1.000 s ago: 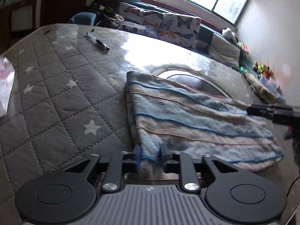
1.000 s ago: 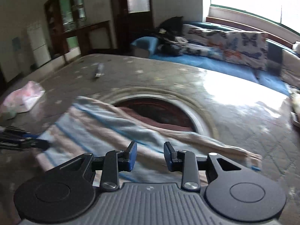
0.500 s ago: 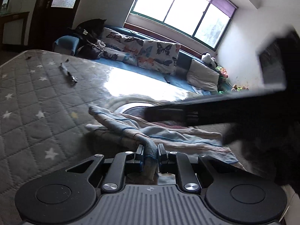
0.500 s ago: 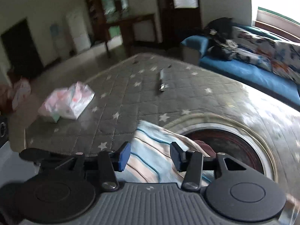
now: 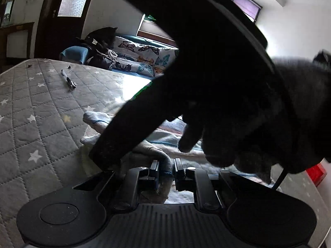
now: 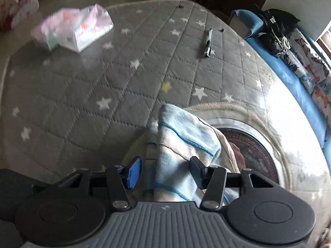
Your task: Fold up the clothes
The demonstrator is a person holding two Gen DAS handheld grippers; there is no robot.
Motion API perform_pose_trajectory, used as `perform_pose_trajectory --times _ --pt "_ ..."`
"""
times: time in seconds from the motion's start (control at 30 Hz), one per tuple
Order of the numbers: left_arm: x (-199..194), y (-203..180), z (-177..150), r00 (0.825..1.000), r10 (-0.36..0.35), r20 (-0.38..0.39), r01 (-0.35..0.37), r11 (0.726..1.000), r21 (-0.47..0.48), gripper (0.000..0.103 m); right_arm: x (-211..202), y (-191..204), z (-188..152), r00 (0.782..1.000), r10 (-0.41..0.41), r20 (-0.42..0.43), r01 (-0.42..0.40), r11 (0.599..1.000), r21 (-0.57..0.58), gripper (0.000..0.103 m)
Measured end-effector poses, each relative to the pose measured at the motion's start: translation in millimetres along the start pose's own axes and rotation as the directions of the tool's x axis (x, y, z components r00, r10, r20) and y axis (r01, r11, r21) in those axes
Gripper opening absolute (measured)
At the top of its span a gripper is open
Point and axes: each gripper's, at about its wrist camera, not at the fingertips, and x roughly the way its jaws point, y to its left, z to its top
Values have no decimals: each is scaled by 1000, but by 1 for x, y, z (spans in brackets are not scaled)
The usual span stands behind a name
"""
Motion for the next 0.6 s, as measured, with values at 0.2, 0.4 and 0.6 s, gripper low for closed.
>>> perform_pose_trajectory --times 0.2,0.4,0.6 --pt "1 -4 -5 1000 5 -1 -5 1000 17 16 -1 4 -10 998 -61 -18 60 997 -45 47" --pt "6 -15 -12 999 36 5 -36 998 48 16 -7 5 -15 998 -62 -16 61 996 -57 46" --pt "8 -23 -20 999 42 2 -42 996 75 16 -8 -2 -27 999 -52 8 52 999 -15 33"
